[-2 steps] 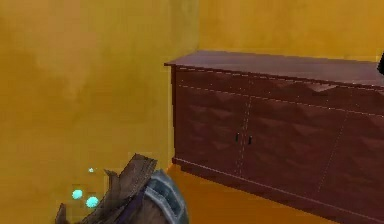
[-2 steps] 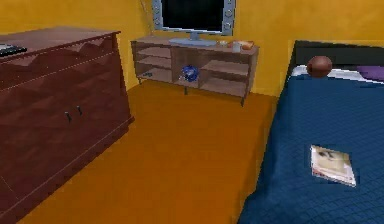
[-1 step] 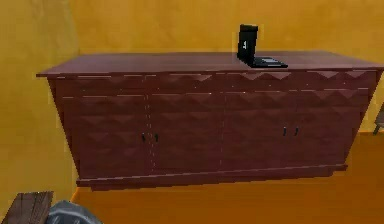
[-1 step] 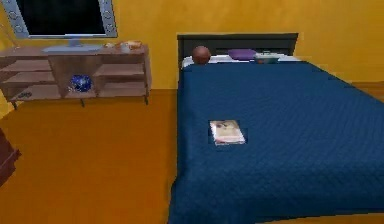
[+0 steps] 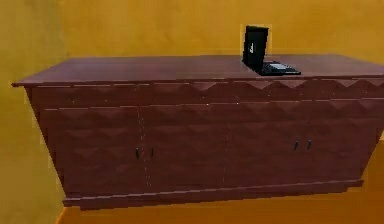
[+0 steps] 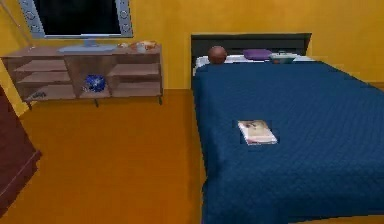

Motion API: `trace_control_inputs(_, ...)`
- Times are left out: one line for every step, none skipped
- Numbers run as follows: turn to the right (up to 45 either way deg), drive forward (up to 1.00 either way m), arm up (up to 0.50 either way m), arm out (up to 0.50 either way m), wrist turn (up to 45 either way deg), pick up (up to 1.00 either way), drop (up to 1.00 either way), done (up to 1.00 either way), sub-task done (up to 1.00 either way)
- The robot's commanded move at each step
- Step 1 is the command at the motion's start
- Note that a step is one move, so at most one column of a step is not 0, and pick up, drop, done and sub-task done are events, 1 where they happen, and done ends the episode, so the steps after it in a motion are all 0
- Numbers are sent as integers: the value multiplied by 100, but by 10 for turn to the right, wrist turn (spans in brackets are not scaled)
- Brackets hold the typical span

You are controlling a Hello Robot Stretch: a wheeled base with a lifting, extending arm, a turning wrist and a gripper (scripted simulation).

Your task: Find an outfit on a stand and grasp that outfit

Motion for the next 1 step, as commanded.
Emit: trace_control_inputs(450, 0, 0, 0, 0, 0, 0, 0, 0)
